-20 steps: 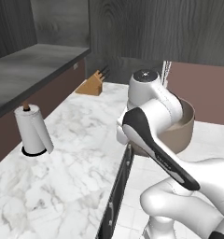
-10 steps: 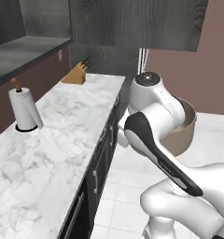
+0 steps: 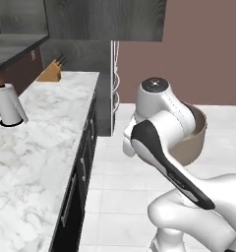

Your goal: Pick the kettle from the cabinet and place it on a stove burner. Then pick the pot from the counter and place it on another stove burner. Finally, turn both burners on.

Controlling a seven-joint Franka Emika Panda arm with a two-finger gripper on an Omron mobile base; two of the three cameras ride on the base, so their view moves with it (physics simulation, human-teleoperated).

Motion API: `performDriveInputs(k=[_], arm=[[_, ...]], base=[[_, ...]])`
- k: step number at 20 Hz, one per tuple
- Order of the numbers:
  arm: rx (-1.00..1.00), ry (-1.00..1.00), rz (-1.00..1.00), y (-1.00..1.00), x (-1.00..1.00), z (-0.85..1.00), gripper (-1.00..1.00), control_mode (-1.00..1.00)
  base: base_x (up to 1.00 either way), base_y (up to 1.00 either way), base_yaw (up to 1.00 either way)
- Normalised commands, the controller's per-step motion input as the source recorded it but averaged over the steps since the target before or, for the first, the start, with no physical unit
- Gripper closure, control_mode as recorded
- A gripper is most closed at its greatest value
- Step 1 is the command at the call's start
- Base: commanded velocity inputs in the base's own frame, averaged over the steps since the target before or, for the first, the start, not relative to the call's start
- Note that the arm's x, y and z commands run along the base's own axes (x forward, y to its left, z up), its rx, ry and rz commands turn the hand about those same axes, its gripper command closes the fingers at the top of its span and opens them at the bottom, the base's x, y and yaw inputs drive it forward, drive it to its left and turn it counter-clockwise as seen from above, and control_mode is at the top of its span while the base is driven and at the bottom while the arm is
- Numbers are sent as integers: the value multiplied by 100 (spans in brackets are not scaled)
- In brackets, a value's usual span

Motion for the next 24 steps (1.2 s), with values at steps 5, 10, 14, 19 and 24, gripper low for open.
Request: performDriveInputs(k=[5, 10, 14, 19, 24], arm=[[0, 0, 0, 0, 0, 0, 100, 100], [0, 0, 0, 0, 0, 0, 100, 100], [0, 0, 0, 0, 0, 0, 100, 100], [0, 0, 0, 0, 0, 0, 100, 100], [0, 0, 0, 0, 0, 0, 100, 100]], base=[[-94, 0, -38], [-100, 0, -35], [-100, -12, -21], [-100, -12, -9], [-100, -16, -5]])
